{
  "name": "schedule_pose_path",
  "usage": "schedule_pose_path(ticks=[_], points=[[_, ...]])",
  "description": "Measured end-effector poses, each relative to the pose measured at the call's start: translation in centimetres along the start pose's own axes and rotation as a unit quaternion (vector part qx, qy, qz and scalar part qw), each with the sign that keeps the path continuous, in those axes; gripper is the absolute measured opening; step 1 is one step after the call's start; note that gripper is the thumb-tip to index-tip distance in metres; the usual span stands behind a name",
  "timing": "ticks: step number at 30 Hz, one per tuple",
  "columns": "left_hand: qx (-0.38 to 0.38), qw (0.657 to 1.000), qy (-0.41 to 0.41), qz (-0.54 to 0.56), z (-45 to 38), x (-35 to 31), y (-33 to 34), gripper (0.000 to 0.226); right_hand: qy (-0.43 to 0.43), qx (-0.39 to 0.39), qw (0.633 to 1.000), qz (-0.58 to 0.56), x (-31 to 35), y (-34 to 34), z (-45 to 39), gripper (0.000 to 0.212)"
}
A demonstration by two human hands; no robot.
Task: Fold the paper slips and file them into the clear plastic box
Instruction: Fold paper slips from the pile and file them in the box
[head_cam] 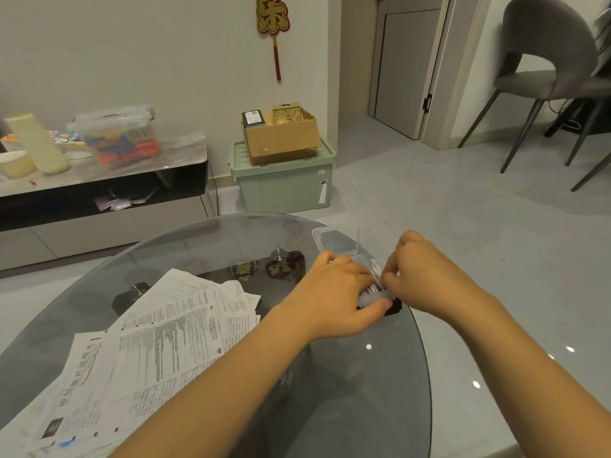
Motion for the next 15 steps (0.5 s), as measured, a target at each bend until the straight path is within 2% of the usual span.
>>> schedule_pose_path(ticks=[4,8,12,15], points=[[0.012,1.0,0.009,0.014,0.2,-0.3,-0.2,0.069,0.001,-0.001,0.998,-0.07,-0.9,-1.6,0.5,0.021],[0.044,0.999,0.02,0.014,0.1,-1.1,-0.1,0.059,0.012,0.025,0.994,-0.102,-1.6,-1.7,0.5,0.032],[0.071,0.997,0.015,0.007,-0.6,-1.5,0.0,0.057,0.01,0.019,0.991,-0.132,-1.8,-1.6,0.4,0.027],[0.089,0.996,0.01,-0.021,-1.0,-1.4,0.4,0.071,0.01,0.012,0.991,-0.136,-2.0,-1.5,0.3,0.024]])
Point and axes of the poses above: each hand's wrist, its own z-axis away from the middle knuckle, its own y-axis out of the palm, x = y × z, the point moved 8 cm from there along -z, towards the middle knuckle, and after that the axes turned 3 degrees about y, right-handed, at the moved point
